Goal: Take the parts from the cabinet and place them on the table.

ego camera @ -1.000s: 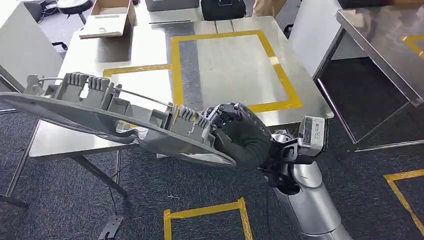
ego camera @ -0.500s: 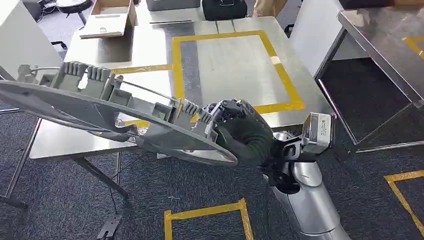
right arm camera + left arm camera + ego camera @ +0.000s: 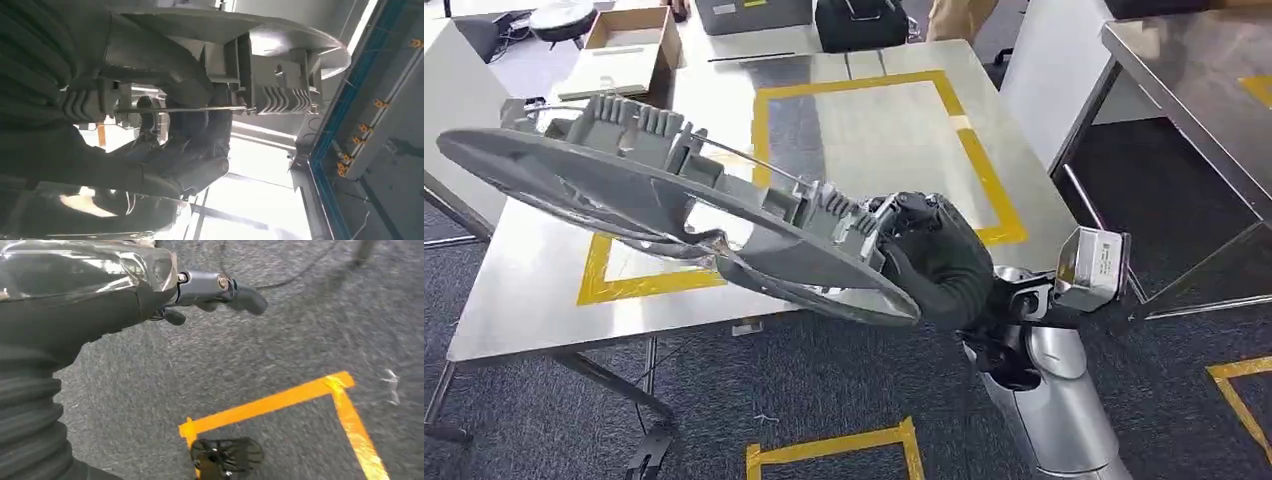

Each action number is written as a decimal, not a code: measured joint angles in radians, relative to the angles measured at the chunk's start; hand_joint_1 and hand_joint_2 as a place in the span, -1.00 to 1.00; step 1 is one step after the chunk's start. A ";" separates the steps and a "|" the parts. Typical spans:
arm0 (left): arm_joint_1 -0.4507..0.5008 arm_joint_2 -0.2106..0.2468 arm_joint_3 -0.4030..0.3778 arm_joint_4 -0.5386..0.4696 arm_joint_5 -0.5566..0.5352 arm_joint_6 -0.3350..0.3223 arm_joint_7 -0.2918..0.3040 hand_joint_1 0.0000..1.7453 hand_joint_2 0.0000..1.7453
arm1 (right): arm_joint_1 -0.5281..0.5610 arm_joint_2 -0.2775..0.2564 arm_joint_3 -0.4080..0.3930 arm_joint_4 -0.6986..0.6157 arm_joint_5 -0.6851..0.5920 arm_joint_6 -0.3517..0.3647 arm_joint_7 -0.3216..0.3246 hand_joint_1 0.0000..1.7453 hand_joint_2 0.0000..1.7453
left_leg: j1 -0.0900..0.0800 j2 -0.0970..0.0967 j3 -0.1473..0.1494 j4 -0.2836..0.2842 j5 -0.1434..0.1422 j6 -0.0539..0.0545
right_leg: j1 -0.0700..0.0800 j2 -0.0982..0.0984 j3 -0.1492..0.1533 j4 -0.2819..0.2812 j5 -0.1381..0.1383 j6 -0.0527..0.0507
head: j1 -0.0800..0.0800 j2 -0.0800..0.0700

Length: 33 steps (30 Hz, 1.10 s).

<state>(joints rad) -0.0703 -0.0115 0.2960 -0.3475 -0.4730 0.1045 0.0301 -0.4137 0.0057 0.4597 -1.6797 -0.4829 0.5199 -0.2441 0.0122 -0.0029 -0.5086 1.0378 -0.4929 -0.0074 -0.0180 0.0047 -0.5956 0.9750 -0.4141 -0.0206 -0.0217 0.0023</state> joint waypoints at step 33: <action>0.030 0.000 -0.047 -0.047 0.051 0.005 0.015 -1.00 1.00 | 0.026 -0.006 -0.003 -0.004 0.009 -0.042 0.007 1.00 1.00 | -0.031 -0.031 -0.157 -0.036 0.122 0.055 | 0.012 0.006 0.032 0.025 -0.071 0.032 | 0.001 0.000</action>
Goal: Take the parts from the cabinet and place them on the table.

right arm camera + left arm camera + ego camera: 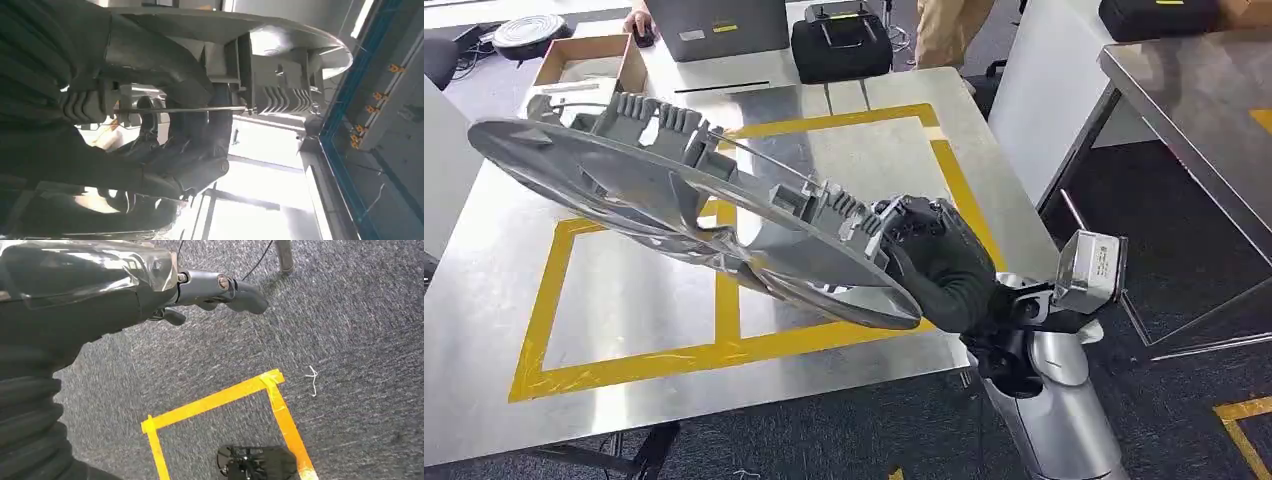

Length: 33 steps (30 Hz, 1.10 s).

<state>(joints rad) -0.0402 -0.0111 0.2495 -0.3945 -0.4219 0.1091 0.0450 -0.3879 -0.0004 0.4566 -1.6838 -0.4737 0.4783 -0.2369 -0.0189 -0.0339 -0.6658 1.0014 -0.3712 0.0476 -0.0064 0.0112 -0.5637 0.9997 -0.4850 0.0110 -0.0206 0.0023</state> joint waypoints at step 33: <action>-0.009 -0.032 -0.050 -0.020 0.090 0.018 0.039 -1.00 1.00 | -0.455 0.067 0.475 0.553 1.401 -0.231 0.216 1.00 1.00 | 0.001 0.002 0.002 -0.001 0.001 -0.015 | 0.000 0.000 0.002 0.000 0.000 -0.009 | 0.000 0.000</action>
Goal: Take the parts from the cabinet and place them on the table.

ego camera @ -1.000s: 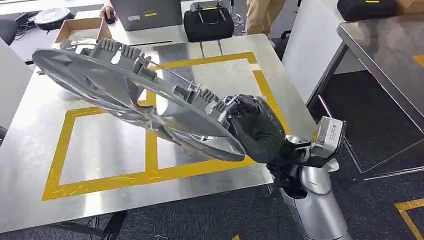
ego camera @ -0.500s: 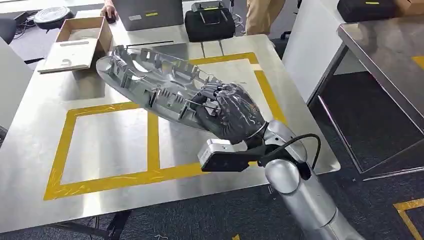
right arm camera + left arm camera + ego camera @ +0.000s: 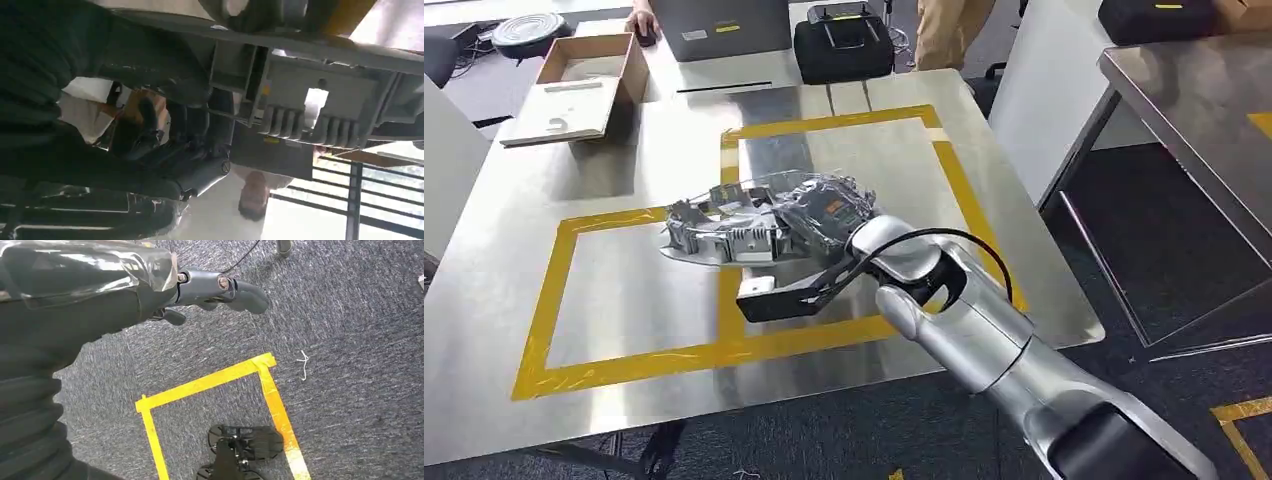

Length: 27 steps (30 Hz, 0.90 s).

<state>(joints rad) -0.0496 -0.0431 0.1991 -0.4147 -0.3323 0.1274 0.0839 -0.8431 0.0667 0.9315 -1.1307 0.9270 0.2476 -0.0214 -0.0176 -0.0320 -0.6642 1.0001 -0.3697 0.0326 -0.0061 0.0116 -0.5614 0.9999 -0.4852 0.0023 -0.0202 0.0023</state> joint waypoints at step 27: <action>-0.057 0.002 -0.139 0.023 0.055 0.011 0.063 -1.00 1.00 | -0.078 -0.025 0.092 0.396 0.045 0.115 0.283 1.00 1.00 | -0.001 -0.002 0.007 0.001 0.000 0.000 | -0.001 -0.001 0.007 0.000 0.000 0.000 | 0.000 0.000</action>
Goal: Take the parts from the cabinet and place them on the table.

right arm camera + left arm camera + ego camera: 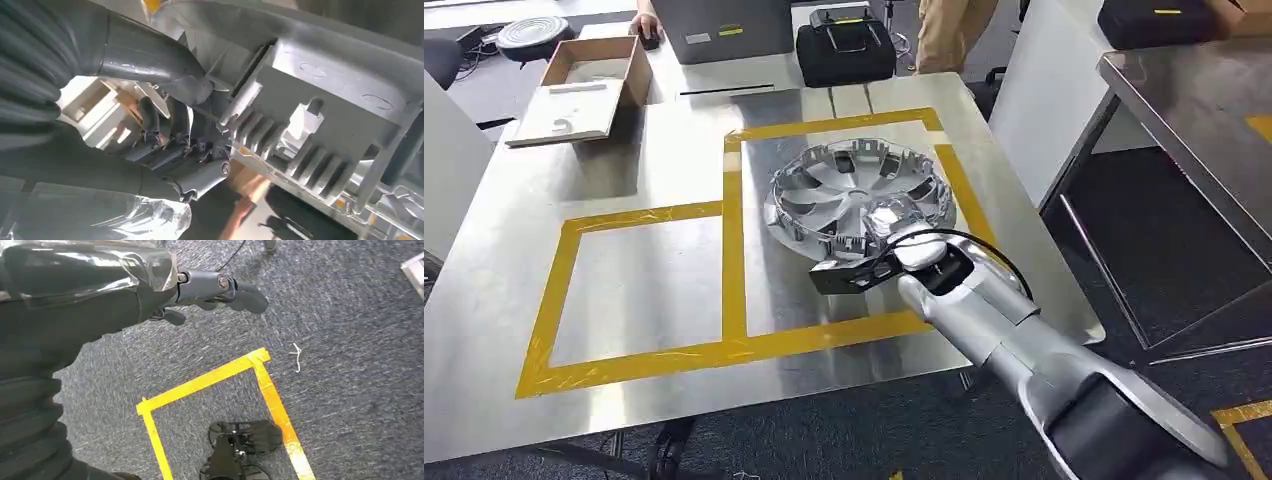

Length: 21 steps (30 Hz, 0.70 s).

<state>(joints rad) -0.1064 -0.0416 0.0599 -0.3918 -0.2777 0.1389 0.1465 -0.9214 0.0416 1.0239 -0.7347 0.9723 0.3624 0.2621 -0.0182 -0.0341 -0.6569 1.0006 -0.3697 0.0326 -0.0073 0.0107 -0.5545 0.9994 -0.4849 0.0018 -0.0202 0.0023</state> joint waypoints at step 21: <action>-0.013 0.018 -0.095 0.000 0.055 0.006 -0.019 -1.00 -1.00 | 0.054 -0.027 -0.137 0.003 0.068 -0.007 0.026 -1.00 1.00 | -0.001 0.004 0.000 0.000 0.000 0.000 | 0.000 0.002 0.000 0.000 0.001 -0.001 | 0.000 0.000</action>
<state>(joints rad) -0.1189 -0.0240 -0.0355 -0.3922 -0.2224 0.1446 0.1270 -0.8671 0.0149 0.8866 -0.7313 1.0407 0.3555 0.2877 -0.0189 -0.0298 -0.6567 1.0008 -0.3698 0.0326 -0.0075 0.0130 -0.5547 0.9995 -0.4836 0.0004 -0.0202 0.0023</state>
